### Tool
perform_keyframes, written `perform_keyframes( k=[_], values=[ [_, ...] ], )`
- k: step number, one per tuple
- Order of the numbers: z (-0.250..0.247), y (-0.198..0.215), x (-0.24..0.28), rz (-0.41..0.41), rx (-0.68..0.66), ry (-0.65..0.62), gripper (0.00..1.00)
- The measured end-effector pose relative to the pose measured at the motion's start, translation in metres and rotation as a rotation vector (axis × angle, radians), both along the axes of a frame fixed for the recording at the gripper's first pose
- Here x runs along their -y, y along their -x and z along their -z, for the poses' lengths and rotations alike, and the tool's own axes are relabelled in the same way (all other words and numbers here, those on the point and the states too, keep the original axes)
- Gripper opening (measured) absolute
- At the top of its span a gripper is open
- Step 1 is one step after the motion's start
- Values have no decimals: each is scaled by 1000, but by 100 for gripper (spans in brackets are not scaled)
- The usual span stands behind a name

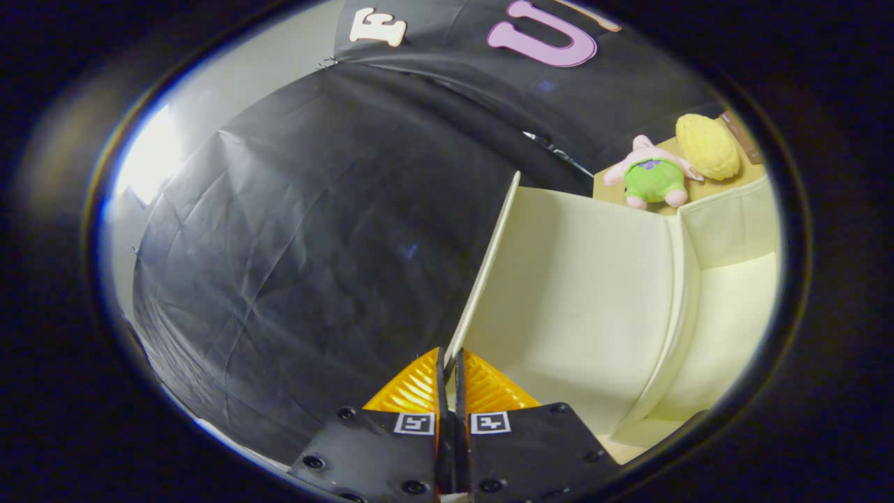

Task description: Open the storage box then place both shoes into the box .Put the left shoe in first, then the right shoe, with the right side of both shoes facing outward in a uniform manner.

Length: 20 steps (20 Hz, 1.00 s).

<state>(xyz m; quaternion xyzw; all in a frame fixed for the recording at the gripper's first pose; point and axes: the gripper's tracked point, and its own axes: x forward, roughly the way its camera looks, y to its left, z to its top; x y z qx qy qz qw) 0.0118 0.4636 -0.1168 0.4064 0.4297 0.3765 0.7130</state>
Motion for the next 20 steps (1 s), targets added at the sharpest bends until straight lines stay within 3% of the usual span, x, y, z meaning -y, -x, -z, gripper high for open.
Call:
perform_keyframes(
  k=[4,11,20],
  values=[
    [27,-3,-7,-39,50,98,19],
    [26,-10,31,-19,153,161,95],
    [20,-32,142,85,336,329,99]
  ],
)
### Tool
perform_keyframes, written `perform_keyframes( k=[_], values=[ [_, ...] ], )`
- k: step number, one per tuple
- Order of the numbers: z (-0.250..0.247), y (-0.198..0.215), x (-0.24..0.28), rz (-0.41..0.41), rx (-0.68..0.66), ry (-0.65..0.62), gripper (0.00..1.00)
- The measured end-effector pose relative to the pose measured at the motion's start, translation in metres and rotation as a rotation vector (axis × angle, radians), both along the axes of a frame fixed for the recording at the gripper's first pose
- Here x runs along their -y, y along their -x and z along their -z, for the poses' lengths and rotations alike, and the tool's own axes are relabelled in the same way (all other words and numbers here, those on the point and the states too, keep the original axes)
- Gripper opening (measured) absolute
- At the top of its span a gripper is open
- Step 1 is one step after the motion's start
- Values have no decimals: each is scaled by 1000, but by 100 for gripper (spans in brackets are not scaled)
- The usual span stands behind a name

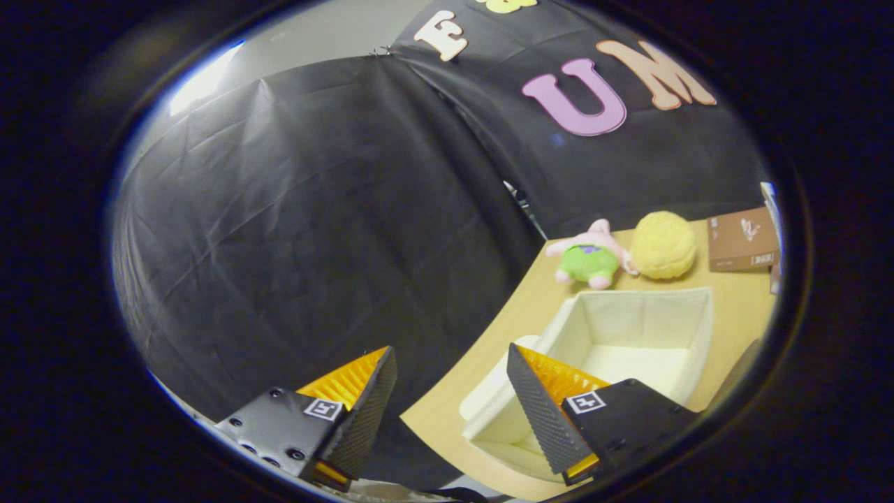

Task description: Open the storage box then place both shoes into the box .Put the left shoe in first, then the right shoe, with the right side of both shoes facing outward in a uniform manner.

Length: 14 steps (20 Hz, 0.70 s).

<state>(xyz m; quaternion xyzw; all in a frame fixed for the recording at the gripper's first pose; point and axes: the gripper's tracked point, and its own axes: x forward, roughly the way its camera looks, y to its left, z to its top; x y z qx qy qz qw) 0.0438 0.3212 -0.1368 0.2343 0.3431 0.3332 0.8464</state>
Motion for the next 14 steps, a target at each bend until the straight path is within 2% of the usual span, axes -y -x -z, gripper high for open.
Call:
perform_keyframes(
  k=[8,14],
  values=[
    [15,-10,146,148,96,228,100],
    [56,-3,255,228,86,426,100]
  ],
)
